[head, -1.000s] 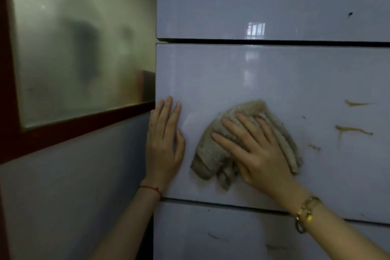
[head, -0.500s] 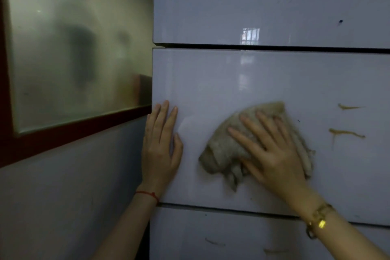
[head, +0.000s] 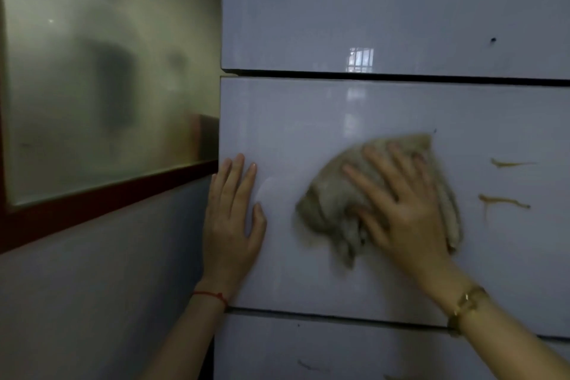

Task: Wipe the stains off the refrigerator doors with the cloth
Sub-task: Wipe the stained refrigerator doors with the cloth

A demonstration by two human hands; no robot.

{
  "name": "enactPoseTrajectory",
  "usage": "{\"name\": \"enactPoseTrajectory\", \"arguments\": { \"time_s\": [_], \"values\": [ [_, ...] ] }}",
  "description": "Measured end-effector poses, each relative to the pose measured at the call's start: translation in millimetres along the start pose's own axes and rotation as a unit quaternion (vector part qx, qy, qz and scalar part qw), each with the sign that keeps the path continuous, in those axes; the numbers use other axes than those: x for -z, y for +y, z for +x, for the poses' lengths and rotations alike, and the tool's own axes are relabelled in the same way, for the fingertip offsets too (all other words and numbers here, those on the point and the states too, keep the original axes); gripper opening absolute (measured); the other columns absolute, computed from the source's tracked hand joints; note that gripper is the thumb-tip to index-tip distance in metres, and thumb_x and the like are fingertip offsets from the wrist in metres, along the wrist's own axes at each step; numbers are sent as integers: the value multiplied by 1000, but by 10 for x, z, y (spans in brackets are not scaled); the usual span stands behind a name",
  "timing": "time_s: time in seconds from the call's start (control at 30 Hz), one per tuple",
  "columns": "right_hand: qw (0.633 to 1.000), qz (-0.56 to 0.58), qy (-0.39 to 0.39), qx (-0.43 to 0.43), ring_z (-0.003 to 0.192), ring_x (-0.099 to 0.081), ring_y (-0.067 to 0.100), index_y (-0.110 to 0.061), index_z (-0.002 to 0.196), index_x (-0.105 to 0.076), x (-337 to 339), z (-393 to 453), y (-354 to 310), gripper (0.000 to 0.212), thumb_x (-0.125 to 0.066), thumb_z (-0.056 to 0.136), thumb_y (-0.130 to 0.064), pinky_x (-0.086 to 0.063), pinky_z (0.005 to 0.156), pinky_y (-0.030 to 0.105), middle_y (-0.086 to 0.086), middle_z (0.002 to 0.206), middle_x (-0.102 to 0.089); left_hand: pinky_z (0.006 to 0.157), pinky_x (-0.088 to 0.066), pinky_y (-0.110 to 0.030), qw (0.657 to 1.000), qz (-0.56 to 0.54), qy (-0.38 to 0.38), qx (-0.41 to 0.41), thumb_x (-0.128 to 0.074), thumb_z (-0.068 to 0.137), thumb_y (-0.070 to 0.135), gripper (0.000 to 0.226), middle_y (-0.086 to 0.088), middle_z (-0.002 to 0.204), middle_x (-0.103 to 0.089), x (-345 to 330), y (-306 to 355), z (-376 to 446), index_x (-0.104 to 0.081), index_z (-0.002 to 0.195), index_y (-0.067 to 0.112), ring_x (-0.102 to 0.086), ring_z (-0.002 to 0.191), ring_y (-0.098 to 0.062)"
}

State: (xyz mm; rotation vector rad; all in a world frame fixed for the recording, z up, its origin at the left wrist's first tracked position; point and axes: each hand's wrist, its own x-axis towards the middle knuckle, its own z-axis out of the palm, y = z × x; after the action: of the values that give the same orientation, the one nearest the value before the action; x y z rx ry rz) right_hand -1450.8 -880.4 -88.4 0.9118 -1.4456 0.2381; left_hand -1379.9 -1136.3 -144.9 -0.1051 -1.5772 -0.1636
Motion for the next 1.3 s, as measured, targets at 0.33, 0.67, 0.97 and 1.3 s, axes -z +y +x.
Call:
{"name": "enactPoseTrajectory", "arguments": {
  "time_s": [0.33,0.67,0.97,1.3],
  "values": [
    [998,3,-38,51,146,-33,34,-27,143,-51,-159,-359,-435,44,-46,100,-36,-27,120,55,10,155,-41,129,-20,-41,1000,1,-4,6,-46,100,16,55,2,166,-25,11,10,5,-35,154,14,-21,157,-22],
    [999,-13,27,-28,147,-31,35,-25,146,-48,-210,76,-342,48,-52,100,-40,-20,123,54,11,155,-41,130,-16,-39,1000,-5,-9,2,-43,102,19,54,1,166,-24,4,-7,5,-32,155,16,-20,157,-22],
    [998,-12,36,-47,145,-33,36,-25,144,-49,-66,265,-15,48,-54,97,-35,-15,125,50,12,153,-44,130,-18,-40,1000,-5,-7,8,-44,101,18,54,-2,165,-27,-2,-1,0,-35,154,13,-20,157,-22],
    [1000,0,0,19,148,-32,33,-24,143,-51,-121,270,-273,45,-52,99,-35,-24,122,54,9,155,-41,129,-20,-42,1000,-12,-10,1,-49,97,16,59,-1,166,-25,18,8,2,-31,154,16,-20,157,-23]
  ]
}}
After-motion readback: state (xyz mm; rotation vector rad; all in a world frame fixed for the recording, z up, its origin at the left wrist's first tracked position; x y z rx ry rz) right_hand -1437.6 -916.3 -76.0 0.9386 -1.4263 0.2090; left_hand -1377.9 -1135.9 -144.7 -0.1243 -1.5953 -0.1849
